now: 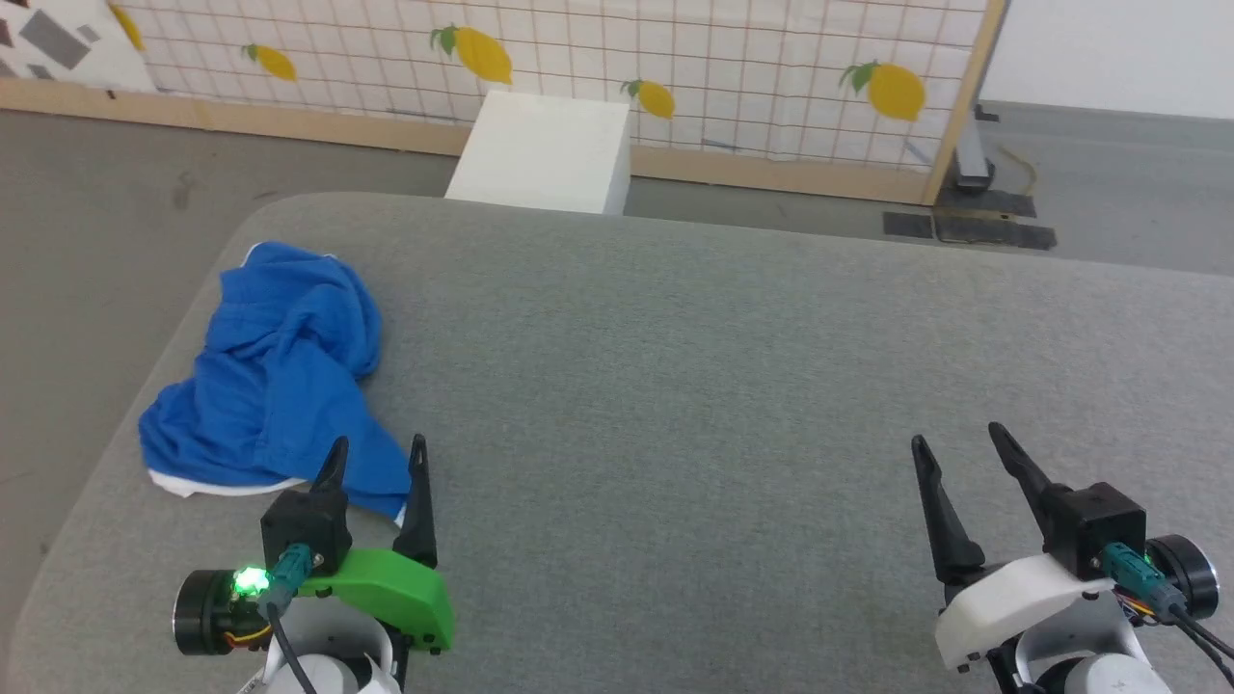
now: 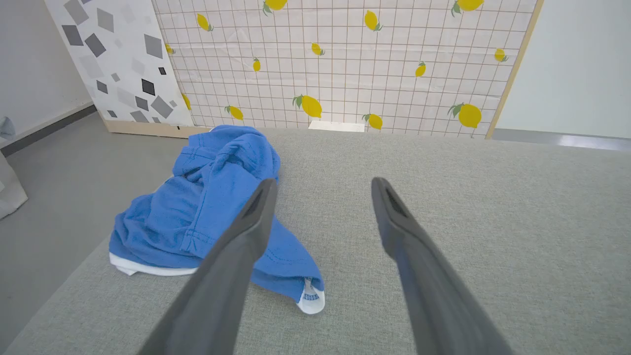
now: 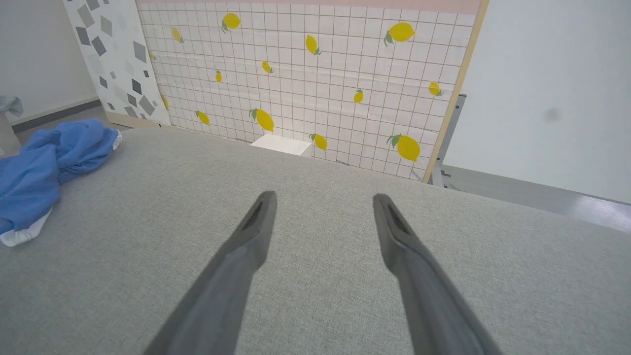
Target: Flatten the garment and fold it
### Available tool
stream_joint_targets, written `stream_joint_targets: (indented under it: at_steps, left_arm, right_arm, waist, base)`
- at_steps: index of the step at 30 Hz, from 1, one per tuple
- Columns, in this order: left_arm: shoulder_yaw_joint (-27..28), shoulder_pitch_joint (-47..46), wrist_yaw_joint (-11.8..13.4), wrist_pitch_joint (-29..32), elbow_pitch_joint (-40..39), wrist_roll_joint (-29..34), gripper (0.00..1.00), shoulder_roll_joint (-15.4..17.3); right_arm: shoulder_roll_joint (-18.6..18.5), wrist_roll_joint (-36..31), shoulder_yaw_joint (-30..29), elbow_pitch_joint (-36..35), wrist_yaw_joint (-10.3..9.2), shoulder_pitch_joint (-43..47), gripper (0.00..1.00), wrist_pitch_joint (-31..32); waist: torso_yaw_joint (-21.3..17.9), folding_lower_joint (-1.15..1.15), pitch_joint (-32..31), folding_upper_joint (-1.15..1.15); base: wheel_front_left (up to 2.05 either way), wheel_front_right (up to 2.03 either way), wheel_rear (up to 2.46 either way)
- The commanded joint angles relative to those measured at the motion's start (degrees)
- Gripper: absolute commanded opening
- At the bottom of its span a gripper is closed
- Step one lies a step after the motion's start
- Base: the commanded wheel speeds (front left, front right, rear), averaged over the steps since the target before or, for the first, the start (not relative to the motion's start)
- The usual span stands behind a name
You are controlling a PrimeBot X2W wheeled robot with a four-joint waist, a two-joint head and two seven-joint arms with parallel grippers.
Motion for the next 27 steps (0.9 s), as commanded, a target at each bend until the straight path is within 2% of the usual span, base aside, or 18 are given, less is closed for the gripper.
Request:
stream_joint_targets:
  at_steps: [1,27]
  left_arm:
    - [-0.2,-1.2,0.4,-0.6,0.4,-1.0,1.0,0.3]
    - [-2.0,-2.6,2.5,-3.9,3.6,-4.3,1.0,0.8]
  right_arm:
    - [0.0,0.4,0.0,0.2,-0.03,-1.3,1.0,-0.7]
    - [0.1,1.4,0.4,2.0,-0.05,-2.7,1.0,-2.3]
  waist:
    - [1.4,0.0,0.0,0.0]
    - [11.0,0.0,0.7,0.0]
  base:
    - [0.0,0.0,0.0]
    - [0.0,0.0,0.0]
